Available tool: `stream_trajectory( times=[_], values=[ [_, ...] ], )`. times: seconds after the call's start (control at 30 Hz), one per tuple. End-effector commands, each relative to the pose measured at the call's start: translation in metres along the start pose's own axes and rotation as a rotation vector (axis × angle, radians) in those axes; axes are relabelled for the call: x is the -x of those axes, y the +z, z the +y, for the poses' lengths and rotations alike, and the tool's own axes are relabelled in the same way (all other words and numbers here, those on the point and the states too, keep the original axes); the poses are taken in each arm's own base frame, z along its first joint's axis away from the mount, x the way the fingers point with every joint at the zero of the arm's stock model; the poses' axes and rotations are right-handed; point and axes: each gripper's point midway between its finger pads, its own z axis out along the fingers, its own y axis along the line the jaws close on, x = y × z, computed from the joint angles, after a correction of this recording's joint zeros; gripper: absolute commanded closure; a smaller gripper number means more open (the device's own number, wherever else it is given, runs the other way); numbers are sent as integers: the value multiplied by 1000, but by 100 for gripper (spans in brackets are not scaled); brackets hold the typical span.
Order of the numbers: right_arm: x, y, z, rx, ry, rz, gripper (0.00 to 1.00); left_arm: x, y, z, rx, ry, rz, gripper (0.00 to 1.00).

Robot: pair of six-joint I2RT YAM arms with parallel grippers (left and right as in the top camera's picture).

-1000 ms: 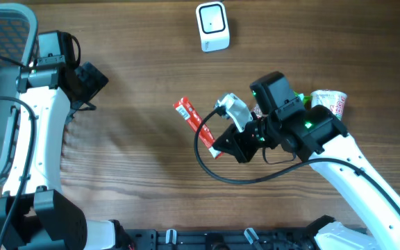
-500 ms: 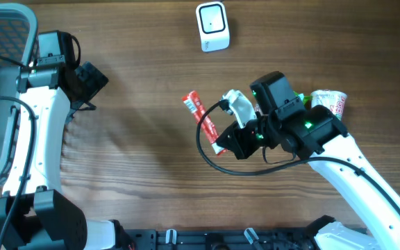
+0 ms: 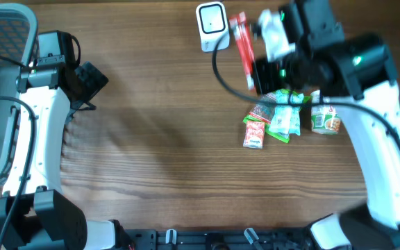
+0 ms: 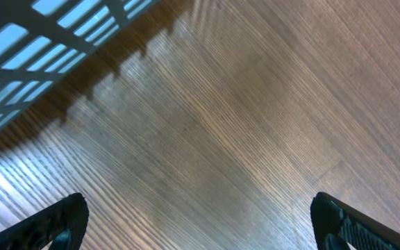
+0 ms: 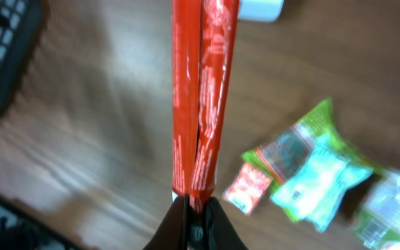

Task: Scan the item barcode
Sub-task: 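Lift the red stick up to the white scanner, then lower the red stick beside the Bellone pack and release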

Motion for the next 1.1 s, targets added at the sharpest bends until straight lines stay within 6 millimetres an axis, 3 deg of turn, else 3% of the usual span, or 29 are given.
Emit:
stream_trajectory(
  times=[0.0, 0.17, 0.27, 0.4, 0.5, 0.63, 0.67, 0.8, 0.9, 1.07],
  values=[
    [38, 21, -31, -176, -40, -8, 96, 6, -3, 0, 2, 9, -16, 0],
    [73, 106, -71, -485, -112, 14, 96, 6, -3, 0, 1, 9, -16, 0],
    [87, 142, -84, -699, -251, 34, 96, 6, -3, 0, 1, 9, -16, 0],
    [114, 168, -87, -1093, -413, -4, 96, 6, -3, 0, 1, 9, -16, 0],
    [122, 208, -88, -1236, -510, 12, 96, 6, -3, 0, 1, 9, -16, 0],
    [115, 251, -95, -1295, -607, 88, 96, 6, -3, 0, 2, 9, -16, 0],
    [108, 269, -97, -1291, -642, 123, 96, 6, -3, 0, 2, 9, -16, 0],
    [85, 308, -103, -1256, -727, 216, 96, 6, -3, 0, 2, 9, -16, 0],
    [70, 324, -107, -1216, -775, 267, 96, 6, -3, 0, 1, 9, -16, 0],
    [70, 328, -105, -1186, -830, 297, 96, 6, -3, 0, 1, 9, -16, 0]
  ],
)
